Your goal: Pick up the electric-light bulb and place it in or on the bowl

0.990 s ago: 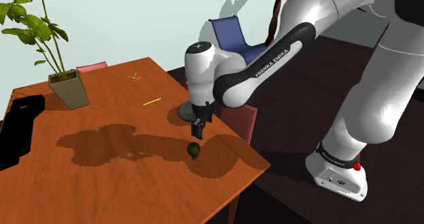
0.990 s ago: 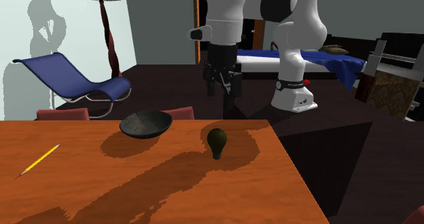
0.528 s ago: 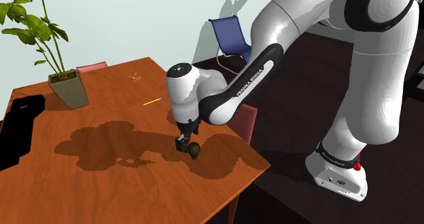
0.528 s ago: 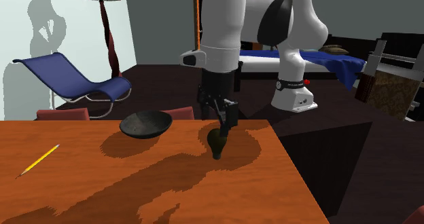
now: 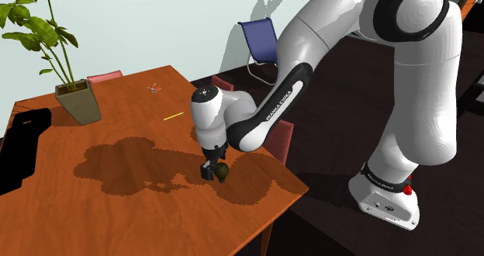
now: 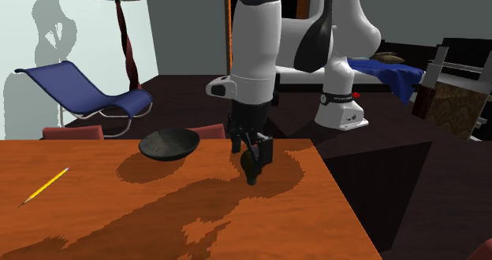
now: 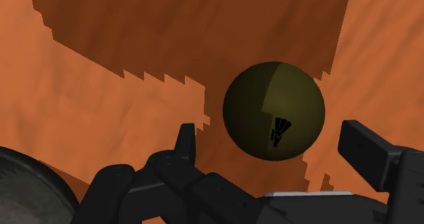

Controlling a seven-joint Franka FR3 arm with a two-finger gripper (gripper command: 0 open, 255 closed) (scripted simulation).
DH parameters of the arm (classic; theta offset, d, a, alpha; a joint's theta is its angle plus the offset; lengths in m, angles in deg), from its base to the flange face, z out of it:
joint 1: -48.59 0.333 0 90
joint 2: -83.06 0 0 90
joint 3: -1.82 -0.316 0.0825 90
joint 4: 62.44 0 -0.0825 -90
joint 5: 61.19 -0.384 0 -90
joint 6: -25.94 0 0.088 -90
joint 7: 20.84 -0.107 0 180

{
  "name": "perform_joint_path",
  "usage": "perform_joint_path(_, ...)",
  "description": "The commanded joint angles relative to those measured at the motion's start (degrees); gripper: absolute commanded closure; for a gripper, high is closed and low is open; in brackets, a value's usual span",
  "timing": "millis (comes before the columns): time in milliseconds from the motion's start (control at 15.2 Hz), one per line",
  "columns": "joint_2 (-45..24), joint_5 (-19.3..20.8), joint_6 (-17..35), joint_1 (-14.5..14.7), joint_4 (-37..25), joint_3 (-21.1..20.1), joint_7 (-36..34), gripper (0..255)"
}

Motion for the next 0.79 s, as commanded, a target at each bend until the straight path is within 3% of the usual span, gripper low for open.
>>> perform_joint_path(0, -0.22, 0.2, 0.25, 0.1, 0.04, 0.1, -0.17, 0)
perform_joint_path(330, -0.22, 0.2, 0.24, 0.09, 0.03, 0.1, -0.17, 0)
perform_joint_path(396, -0.22, 0.2, 0.24, 0.09, 0.03, 0.1, -0.17, 255)
perform_joint_path(726, -0.22, 0.2, 0.24, 0.1, 0.03, 0.1, -0.17, 255)
